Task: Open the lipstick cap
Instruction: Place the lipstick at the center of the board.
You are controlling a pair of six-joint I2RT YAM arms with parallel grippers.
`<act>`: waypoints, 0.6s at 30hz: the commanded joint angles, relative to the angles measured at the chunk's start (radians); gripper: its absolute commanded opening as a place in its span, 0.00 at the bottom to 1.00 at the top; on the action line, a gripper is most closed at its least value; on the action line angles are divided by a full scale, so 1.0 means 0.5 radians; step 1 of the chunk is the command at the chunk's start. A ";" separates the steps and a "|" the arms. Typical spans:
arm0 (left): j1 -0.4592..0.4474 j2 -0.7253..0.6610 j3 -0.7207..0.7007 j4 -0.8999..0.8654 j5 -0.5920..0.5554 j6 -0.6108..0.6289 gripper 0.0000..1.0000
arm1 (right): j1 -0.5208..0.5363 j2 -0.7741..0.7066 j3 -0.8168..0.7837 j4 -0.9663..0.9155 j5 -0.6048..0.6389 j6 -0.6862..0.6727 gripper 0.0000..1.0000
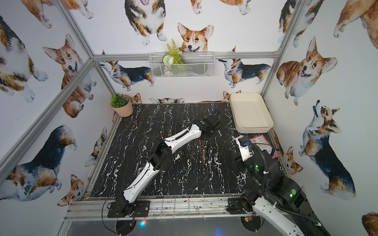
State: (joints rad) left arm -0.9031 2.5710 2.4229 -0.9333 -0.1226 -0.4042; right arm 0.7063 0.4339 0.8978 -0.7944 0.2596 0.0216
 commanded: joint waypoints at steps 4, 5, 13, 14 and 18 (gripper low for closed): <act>0.003 -0.052 -0.017 -0.014 -0.046 -0.033 0.32 | 0.000 -0.003 -0.007 0.064 0.006 -0.031 0.53; 0.002 -0.052 -0.017 -0.014 -0.047 -0.034 0.33 | 0.001 -0.004 -0.007 0.064 0.002 -0.031 0.53; 0.004 -0.080 -0.008 -0.021 -0.070 -0.026 0.38 | -0.001 -0.014 -0.025 0.073 0.007 -0.029 0.54; 0.007 -0.094 -0.003 -0.017 -0.068 -0.020 0.40 | -0.001 -0.017 -0.028 0.074 0.008 -0.031 0.54; 0.029 -0.119 0.064 -0.057 -0.026 -0.014 0.48 | -0.003 -0.021 -0.037 0.087 0.018 -0.028 0.54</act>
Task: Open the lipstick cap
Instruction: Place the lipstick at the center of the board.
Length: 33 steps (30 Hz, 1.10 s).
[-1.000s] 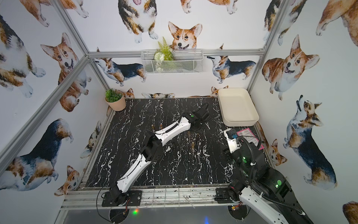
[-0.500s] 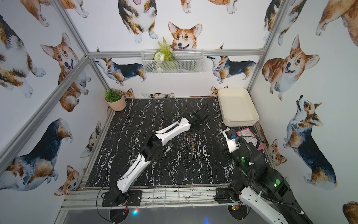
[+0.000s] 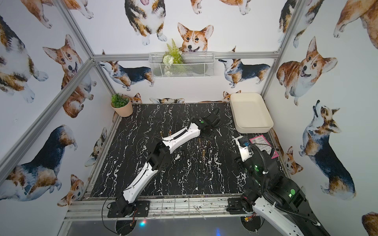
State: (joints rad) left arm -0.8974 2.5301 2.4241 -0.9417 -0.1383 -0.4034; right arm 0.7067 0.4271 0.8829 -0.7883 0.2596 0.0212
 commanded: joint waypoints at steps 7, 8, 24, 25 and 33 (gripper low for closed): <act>0.030 -0.274 0.048 -0.156 0.046 0.006 0.61 | -0.002 -0.031 -0.030 0.089 0.036 -0.009 0.55; 0.032 -0.328 0.032 -0.188 0.071 0.006 0.62 | -0.002 -0.039 -0.035 0.097 0.039 -0.007 0.55; -0.103 -0.920 -0.674 -0.577 0.406 -0.076 0.66 | -0.002 0.224 0.030 0.199 -0.088 0.040 0.57; -0.124 -0.929 -0.710 -0.560 0.405 -0.080 0.66 | -0.002 0.224 0.023 0.203 -0.089 0.040 0.57; -0.187 -0.853 -0.843 -0.408 0.357 -0.106 0.62 | -0.002 0.176 -0.005 0.212 -0.076 0.050 0.58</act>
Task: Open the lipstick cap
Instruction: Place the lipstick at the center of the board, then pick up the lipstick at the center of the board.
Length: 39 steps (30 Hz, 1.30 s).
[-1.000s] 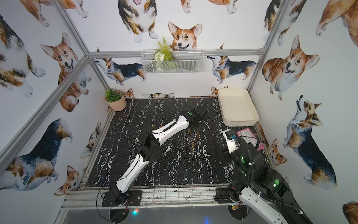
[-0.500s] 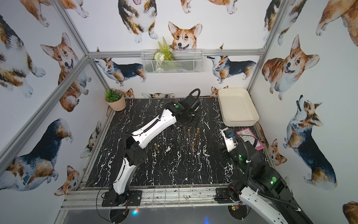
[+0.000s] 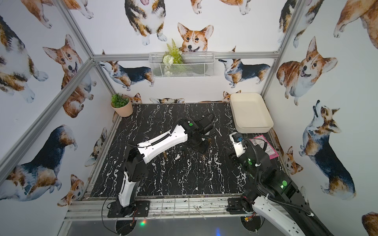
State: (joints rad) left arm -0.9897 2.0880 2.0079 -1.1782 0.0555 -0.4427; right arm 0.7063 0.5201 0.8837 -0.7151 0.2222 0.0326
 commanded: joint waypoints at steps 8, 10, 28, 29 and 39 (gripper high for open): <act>0.003 0.266 0.208 0.016 -0.047 0.026 0.59 | -0.001 -0.045 -0.048 0.094 0.018 0.011 0.59; 0.012 0.300 0.230 0.019 -0.038 0.032 0.57 | 0.000 -0.045 -0.046 0.098 0.019 0.008 0.59; 0.062 0.456 0.243 0.046 -0.019 0.069 0.46 | 0.000 -0.046 -0.053 0.108 0.002 0.002 0.59; 0.062 0.459 0.244 0.046 -0.019 0.072 0.44 | -0.001 -0.046 -0.054 0.111 0.005 0.002 0.59; 0.069 0.501 0.291 0.053 -0.003 0.094 0.40 | -0.001 -0.043 -0.060 0.117 -0.008 -0.001 0.59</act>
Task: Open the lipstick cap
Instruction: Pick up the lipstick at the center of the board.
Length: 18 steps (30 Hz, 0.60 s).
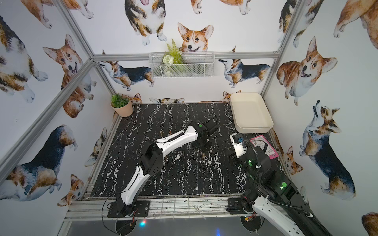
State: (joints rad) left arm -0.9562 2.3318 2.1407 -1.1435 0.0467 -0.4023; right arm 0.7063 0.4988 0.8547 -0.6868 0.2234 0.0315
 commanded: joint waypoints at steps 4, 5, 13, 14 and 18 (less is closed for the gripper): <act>0.005 0.028 0.042 -0.026 0.022 0.021 0.35 | 0.001 -0.004 -0.001 0.061 -0.005 0.001 0.59; 0.005 0.030 0.041 -0.025 0.023 0.024 0.34 | -0.001 -0.007 -0.006 0.061 -0.002 0.001 0.59; 0.005 0.051 0.048 -0.039 0.035 0.025 0.26 | 0.000 -0.022 -0.008 0.065 -0.001 -0.002 0.59; 0.005 0.054 0.048 -0.041 0.033 0.022 0.25 | 0.000 -0.022 -0.008 0.066 -0.001 -0.002 0.59; 0.004 0.054 0.048 -0.048 0.035 0.028 0.21 | -0.001 -0.031 -0.013 0.068 0.002 -0.002 0.59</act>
State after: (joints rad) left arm -0.9558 2.3562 2.1590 -1.1439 0.0563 -0.3923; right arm 0.7063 0.4870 0.8501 -0.6849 0.2230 0.0315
